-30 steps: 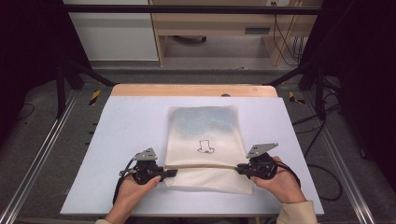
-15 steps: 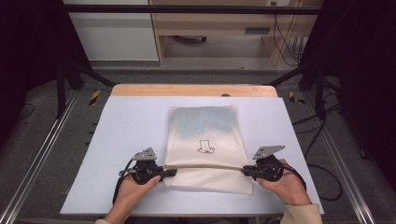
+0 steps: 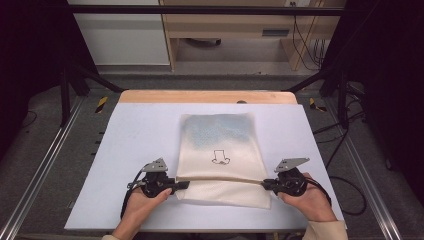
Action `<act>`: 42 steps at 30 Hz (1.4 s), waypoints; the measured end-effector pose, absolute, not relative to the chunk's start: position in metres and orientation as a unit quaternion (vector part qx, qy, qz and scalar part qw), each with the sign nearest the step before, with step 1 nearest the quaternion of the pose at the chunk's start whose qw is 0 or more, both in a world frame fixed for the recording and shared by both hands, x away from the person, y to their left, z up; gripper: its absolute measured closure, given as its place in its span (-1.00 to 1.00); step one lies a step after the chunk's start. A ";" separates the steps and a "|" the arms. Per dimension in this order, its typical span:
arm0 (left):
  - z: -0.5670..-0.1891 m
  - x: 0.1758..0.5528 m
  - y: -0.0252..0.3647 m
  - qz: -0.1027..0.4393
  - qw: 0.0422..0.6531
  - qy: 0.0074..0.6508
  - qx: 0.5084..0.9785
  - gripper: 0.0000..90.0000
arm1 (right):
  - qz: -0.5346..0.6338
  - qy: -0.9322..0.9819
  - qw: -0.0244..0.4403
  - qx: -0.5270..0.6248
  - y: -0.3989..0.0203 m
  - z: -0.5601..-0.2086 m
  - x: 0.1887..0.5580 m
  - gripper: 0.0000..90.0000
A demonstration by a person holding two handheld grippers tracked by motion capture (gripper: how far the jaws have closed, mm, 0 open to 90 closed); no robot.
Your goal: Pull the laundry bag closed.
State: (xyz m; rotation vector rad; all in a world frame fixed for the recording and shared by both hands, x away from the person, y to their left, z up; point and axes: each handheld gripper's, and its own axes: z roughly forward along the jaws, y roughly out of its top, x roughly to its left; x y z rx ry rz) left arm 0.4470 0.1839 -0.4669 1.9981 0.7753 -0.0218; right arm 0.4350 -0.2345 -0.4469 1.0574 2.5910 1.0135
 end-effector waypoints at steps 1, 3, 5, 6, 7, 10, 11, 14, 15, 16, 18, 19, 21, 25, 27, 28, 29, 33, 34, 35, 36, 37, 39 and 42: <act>-0.467 0.447 0.184 -0.008 0.478 0.317 0.819 0.85 | 0.338 0.868 0.082 0.354 -0.235 -0.447 0.435 0.82; -0.467 0.447 0.184 -0.009 0.478 0.317 0.819 0.85 | 0.338 0.868 0.083 0.356 -0.236 -0.447 0.434 0.82; -0.467 0.447 0.184 -0.006 0.477 0.317 0.820 0.85 | 0.337 0.867 0.084 0.357 -0.238 -0.448 0.433 0.82; -0.467 0.447 0.184 -0.006 0.477 0.317 0.820 0.85 | 0.335 0.867 0.084 0.359 -0.238 -0.448 0.433 0.82; -0.467 0.447 0.183 -0.006 0.476 0.316 0.821 0.85 | 0.337 0.867 0.083 0.359 -0.239 -0.449 0.433 0.82; -0.467 0.446 0.183 -0.007 0.476 0.315 0.821 0.85 | 0.339 0.865 0.081 0.360 -0.239 -0.449 0.433 0.82; -0.467 0.446 0.183 -0.007 0.476 0.315 0.821 0.85 | 0.336 0.867 0.082 0.359 -0.240 -0.449 0.433 0.82; -0.467 0.446 0.183 -0.006 0.474 0.314 0.822 0.85 | 0.336 0.865 0.084 0.363 -0.242 -0.450 0.433 0.82; -0.467 0.446 0.183 -0.006 0.474 0.314 0.822 0.85 | 0.336 0.865 0.084 0.363 -0.242 -0.450 0.433 0.82; -0.467 0.446 0.182 -0.006 0.474 0.314 0.823 0.85 | 0.336 0.865 0.084 0.364 -0.242 -0.450 0.433 0.82; -0.467 0.446 0.182 -0.006 0.473 0.313 0.823 0.85 | 0.336 0.865 0.084 0.365 -0.242 -0.450 0.432 0.82; -0.467 0.446 0.182 -0.006 0.474 0.313 0.823 0.85 | 0.335 0.865 0.085 0.364 -0.243 -0.450 0.432 0.82; -0.467 0.445 0.181 -0.004 0.473 0.311 0.824 0.85 | 0.336 0.863 0.085 0.367 -0.243 -0.450 0.431 0.81; -0.467 0.445 0.181 -0.002 0.471 0.312 0.825 0.81 | 0.337 0.862 0.084 0.368 -0.243 -0.450 0.431 0.81; -0.467 0.445 0.181 0.006 0.467 0.314 0.826 0.71 | 0.341 0.862 0.085 0.366 -0.244 -0.451 0.431 0.81; -0.466 0.444 0.181 0.013 0.466 0.321 0.824 0.58 | 0.340 0.861 0.086 0.368 -0.243 -0.450 0.431 0.71; -0.466 0.444 0.181 0.013 0.466 0.321 0.824 0.41 | 0.340 0.861 0.086 0.368 -0.243 -0.450 0.431 0.71; -0.461 0.438 0.187 0.037 0.465 0.347 0.814 -0.14 | 0.370 0.845 0.100 0.374 -0.242 -0.447 0.431 0.04; -0.456 0.433 0.192 0.053 0.466 0.346 0.813 -0.32 | 0.387 0.831 0.118 0.383 -0.241 -0.443 0.431 -0.24; -0.456 0.433 0.192 0.053 0.466 0.346 0.813 -0.38 | 0.395 0.823 0.126 0.388 -0.240 -0.441 0.432 -0.33; -0.454 0.431 0.195 0.064 0.470 0.347 0.809 -0.38 | 0.395 0.823 0.126 0.388 -0.240 -0.441 0.432 -0.33; -0.451 0.430 0.197 0.072 0.472 0.349 0.806 -0.43 | 0.398 0.818 0.139 0.392 -0.239 -0.440 0.432 -0.42; -0.448 0.428 0.200 0.085 0.472 0.354 0.803 -0.60 | 0.409 0.805 0.166 0.396 -0.238 -0.436 0.432 -0.58; -0.447 0.429 0.205 0.095 0.457 0.365 0.806 -0.71 | 0.417 0.791 0.174 0.412 -0.238 -0.434 0.435 -0.78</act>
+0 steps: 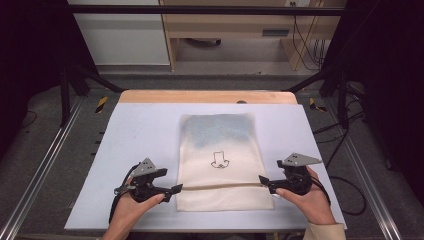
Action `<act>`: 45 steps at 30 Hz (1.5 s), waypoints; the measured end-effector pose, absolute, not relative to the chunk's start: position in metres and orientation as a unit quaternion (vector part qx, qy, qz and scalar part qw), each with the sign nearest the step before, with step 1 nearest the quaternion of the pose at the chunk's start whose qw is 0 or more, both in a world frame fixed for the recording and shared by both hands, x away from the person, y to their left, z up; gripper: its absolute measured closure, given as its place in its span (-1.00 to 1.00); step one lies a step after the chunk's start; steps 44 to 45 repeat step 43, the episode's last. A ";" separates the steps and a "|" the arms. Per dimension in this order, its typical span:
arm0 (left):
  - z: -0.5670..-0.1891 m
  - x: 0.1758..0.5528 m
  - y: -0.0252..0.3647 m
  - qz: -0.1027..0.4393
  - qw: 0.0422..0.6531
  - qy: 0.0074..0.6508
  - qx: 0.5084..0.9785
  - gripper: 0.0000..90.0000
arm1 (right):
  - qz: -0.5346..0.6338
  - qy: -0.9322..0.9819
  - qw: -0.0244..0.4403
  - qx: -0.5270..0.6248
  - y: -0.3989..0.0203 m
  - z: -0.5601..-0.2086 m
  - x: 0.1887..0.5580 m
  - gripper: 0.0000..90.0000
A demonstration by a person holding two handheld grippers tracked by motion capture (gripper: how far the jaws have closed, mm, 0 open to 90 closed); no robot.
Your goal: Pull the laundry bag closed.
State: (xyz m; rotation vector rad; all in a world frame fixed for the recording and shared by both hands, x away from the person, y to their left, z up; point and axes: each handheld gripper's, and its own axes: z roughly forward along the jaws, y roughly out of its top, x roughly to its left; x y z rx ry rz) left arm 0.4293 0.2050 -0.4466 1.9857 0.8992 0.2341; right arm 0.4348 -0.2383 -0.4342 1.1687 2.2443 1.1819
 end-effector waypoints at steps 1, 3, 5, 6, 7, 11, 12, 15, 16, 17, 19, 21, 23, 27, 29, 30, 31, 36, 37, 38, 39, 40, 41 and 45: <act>-0.447 0.429 0.205 0.095 0.457 0.365 0.806 -0.72 | 0.417 0.791 0.174 0.412 -0.238 -0.434 0.435 -0.78; -0.445 0.430 0.207 0.103 0.451 0.365 0.808 -0.74 | 0.416 0.787 0.179 0.419 -0.239 -0.434 0.435 -0.81; -0.443 0.430 0.210 0.103 0.443 0.367 0.811 -0.73 | 0.412 0.784 0.184 0.425 -0.241 -0.435 0.436 -0.82; -0.443 0.430 0.212 0.105 0.439 0.368 0.813 -0.74 | 0.411 0.782 0.186 0.429 -0.242 -0.435 0.437 -0.83; -0.442 0.430 0.213 0.107 0.434 0.370 0.814 -0.74 | 0.409 0.780 0.189 0.434 -0.244 -0.435 0.438 -0.84; -0.440 0.428 0.221 0.109 0.413 0.379 0.821 -0.75 | 0.399 0.772 0.206 0.450 -0.249 -0.434 0.439 -0.86; -0.438 0.427 0.226 0.113 0.408 0.384 0.820 -0.75 | 0.393 0.769 0.211 0.458 -0.251 -0.435 0.440 -0.86; -0.436 0.428 0.231 0.118 0.402 0.389 0.821 -0.75 | 0.387 0.767 0.213 0.466 -0.253 -0.436 0.440 -0.86; -0.435 0.429 0.235 0.123 0.398 0.394 0.819 -0.75 | 0.381 0.767 0.220 0.468 -0.255 -0.437 0.441 -0.86; -0.435 0.429 0.237 0.127 0.392 0.394 0.822 -0.75 | 0.381 0.767 0.220 0.468 -0.255 -0.437 0.441 -0.86; -0.434 0.430 0.243 0.135 0.382 0.397 0.823 -0.75 | 0.375 0.766 0.224 0.471 -0.257 -0.438 0.442 -0.86; -0.434 0.431 0.249 0.137 0.377 0.403 0.823 -0.75 | 0.372 0.768 0.229 0.469 -0.259 -0.438 0.442 -0.86; -0.434 0.433 0.255 0.147 0.362 0.407 0.825 -0.75 | 0.372 0.760 0.231 0.480 -0.263 -0.439 0.443 -0.86; -0.435 0.435 0.266 0.155 0.339 0.421 0.827 -0.76 | 0.359 0.756 0.238 0.492 -0.269 -0.442 0.443 -0.85; -0.435 0.435 0.270 0.152 0.329 0.428 0.828 -0.76 | 0.351 0.753 0.235 0.505 -0.272 -0.445 0.443 -0.84; -0.435 0.435 0.271 0.152 0.323 0.428 0.830 -0.76 | 0.345 0.752 0.234 0.510 -0.274 -0.446 0.443 -0.84; -0.436 0.435 0.272 0.152 0.312 0.427 0.835 -0.76 | 0.340 0.752 0.233 0.514 -0.276 -0.447 0.443 -0.83; -0.440 0.436 0.282 0.151 0.285 0.440 0.838 -0.76 | 0.323 0.745 0.238 0.533 -0.286 -0.455 0.439 -0.84; -0.440 0.436 0.284 0.150 0.280 0.442 0.839 -0.76 | 0.319 0.745 0.239 0.534 -0.289 -0.457 0.438 -0.84; -0.441 0.436 0.287 0.152 0.274 0.445 0.839 -0.76 | 0.313 0.744 0.235 0.542 -0.292 -0.461 0.435 -0.84; -0.441 0.436 0.287 0.152 0.274 0.445 0.839 -0.76 | 0.313 0.744 0.235 0.542 -0.292 -0.461 0.435 -0.84; -0.441 0.436 0.288 0.153 0.272 0.446 0.839 -0.76 | 0.312 0.744 0.236 0.542 -0.294 -0.462 0.434 -0.83; -0.442 0.437 0.289 0.153 0.271 0.447 0.838 -0.76 | 0.313 0.743 0.235 0.543 -0.295 -0.463 0.434 -0.84; -0.443 0.438 0.291 0.152 0.268 0.447 0.840 -0.76 | 0.312 0.741 0.236 0.545 -0.297 -0.464 0.434 -0.84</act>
